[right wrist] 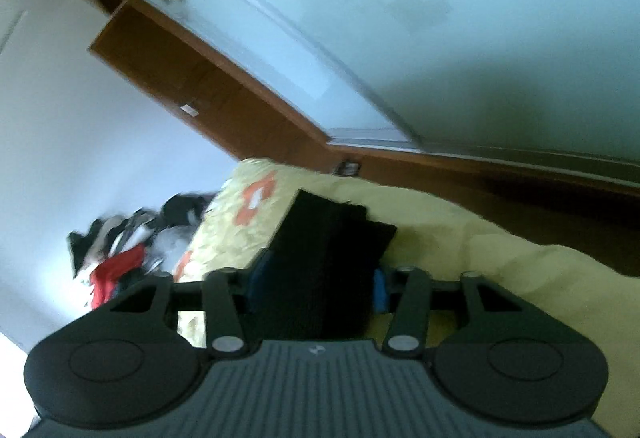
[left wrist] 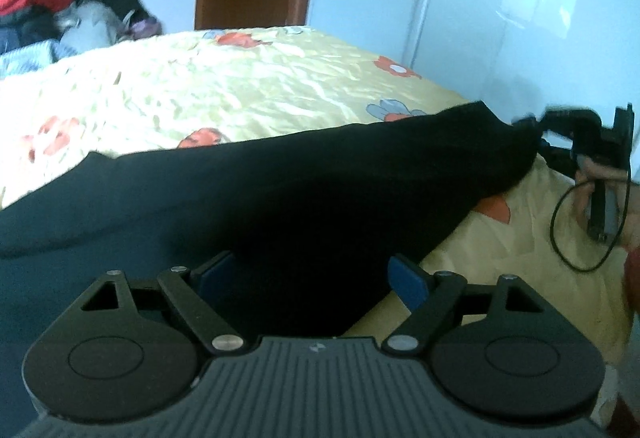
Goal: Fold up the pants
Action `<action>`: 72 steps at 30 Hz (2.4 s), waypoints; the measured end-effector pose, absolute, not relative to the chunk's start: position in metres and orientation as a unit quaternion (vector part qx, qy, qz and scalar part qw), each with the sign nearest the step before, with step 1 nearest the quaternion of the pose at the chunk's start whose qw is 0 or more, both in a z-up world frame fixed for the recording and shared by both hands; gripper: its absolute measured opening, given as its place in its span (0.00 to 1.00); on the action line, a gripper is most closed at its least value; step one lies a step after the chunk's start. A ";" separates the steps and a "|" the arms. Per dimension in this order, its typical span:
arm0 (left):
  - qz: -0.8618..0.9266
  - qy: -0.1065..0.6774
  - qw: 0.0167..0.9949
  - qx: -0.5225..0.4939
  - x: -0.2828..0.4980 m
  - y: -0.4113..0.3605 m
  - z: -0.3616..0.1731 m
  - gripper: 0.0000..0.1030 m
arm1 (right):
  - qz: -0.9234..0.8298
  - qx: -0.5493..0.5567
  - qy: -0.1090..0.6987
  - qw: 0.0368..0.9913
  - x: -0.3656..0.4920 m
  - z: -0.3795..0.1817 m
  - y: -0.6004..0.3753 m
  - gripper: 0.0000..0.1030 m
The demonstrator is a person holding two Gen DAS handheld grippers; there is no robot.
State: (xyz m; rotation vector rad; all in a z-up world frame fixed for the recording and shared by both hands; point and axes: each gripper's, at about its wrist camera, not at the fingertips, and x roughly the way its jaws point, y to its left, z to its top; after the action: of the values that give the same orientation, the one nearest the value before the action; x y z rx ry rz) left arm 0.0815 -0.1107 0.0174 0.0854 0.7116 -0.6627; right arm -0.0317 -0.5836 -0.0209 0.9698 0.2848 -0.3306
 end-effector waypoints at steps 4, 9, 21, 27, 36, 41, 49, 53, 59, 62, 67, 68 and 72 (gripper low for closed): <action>-0.307 0.351 0.884 0.009 0.088 -0.102 0.017 0.83 | -0.146 0.428 0.146 0.880 -0.024 -0.016 -0.578 0.06; -0.289 0.360 0.886 -0.038 0.095 -0.090 0.017 0.83 | -0.128 0.374 0.150 0.906 -0.014 0.004 -0.567 0.06; -0.200 0.335 0.920 -0.038 0.090 -0.060 0.022 0.84 | 0.098 0.254 0.183 0.945 0.039 0.059 -0.437 0.06; -0.165 0.337 0.926 -0.037 0.084 -0.037 0.018 0.84 | 0.215 0.238 0.237 0.917 0.079 0.049 -0.345 0.06; -0.148 0.331 0.931 -0.044 0.081 -0.017 0.019 0.84 | 0.277 0.151 0.299 0.901 0.083 0.035 -0.257 0.07; -0.137 0.329 0.933 -0.055 0.080 -0.004 0.022 0.85 | 0.275 0.104 0.324 0.899 0.063 0.027 -0.243 0.08; -0.112 0.326 0.935 -0.080 0.081 0.023 0.025 0.85 | 0.316 0.044 0.330 0.888 0.050 0.035 -0.220 0.51; -0.093 0.318 0.940 -0.086 0.077 0.041 0.029 0.86 | 0.296 0.020 0.297 0.908 0.036 0.046 -0.210 0.54; -0.070 0.312 0.942 -0.100 0.072 0.068 0.031 0.87 | 0.264 -0.005 0.328 0.907 0.034 0.034 -0.204 0.72; -0.049 0.305 0.946 -0.102 0.068 0.083 0.035 0.87 | 0.254 0.000 0.293 0.922 0.023 0.047 -0.211 0.71; -0.051 0.313 0.942 -0.110 0.066 0.093 0.042 0.88 | 0.094 -0.075 0.216 0.969 0.004 0.073 -0.274 0.73; -0.056 0.314 0.942 -0.102 0.066 0.089 0.043 0.89 | 0.057 -0.096 0.210 0.971 -0.001 0.075 -0.292 0.74; -0.096 0.323 0.938 -0.079 0.069 0.055 0.041 0.89 | -0.010 -0.109 0.241 0.964 -0.018 0.073 -0.350 0.76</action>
State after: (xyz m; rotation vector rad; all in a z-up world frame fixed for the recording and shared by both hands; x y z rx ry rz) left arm 0.0688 0.0546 0.0413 -0.1604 0.6589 -0.1954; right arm -0.0183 -0.3496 0.0732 -0.2197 0.4872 -0.0202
